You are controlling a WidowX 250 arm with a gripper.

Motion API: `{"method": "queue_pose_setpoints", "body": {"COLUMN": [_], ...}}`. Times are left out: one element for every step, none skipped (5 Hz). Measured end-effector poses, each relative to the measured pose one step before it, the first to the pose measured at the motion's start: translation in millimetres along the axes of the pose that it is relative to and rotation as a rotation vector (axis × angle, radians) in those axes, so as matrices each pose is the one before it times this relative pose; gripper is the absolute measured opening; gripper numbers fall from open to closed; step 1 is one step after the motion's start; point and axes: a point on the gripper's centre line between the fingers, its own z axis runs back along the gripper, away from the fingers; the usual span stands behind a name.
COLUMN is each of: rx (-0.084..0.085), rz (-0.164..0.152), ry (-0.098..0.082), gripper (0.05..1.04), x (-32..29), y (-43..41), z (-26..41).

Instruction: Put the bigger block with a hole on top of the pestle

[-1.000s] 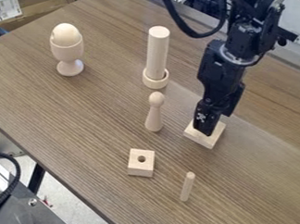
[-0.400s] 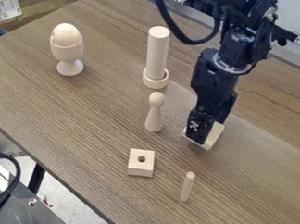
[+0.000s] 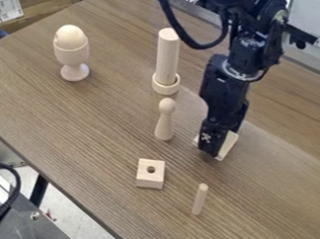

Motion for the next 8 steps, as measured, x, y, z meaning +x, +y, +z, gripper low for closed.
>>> {"method": "queue_pose_setpoints", "body": {"rx": [-0.0071, -0.0021, -0.1055, -0.0383, -0.0327, -0.0019, -0.0058, -0.0054], "rz": [-0.0037, -0.0083, -0.0170, 0.0037, 0.0179, 0.0114, 0.0165, 0.0107], "ry": [0.0032, -0.0137, -0.0109, -0.0159, -0.0100, -0.0135, -0.0178, 0.0057], "gripper": [0.844, 0.844, 0.844, 0.844, 0.844, 0.844, 0.844, 0.844], "x": [-0.42, 1.58, -2.37, 3.49, 2.02, 3.66, 3.90, 2.28], "y": [-0.78, -0.71, -14.65, -5.07, -0.23, 6.40, 4.98, 4.70], "z": [0.16, 2.66, 34.10, 13.94, 13.52, 5.87, 10.47, 3.58]}}
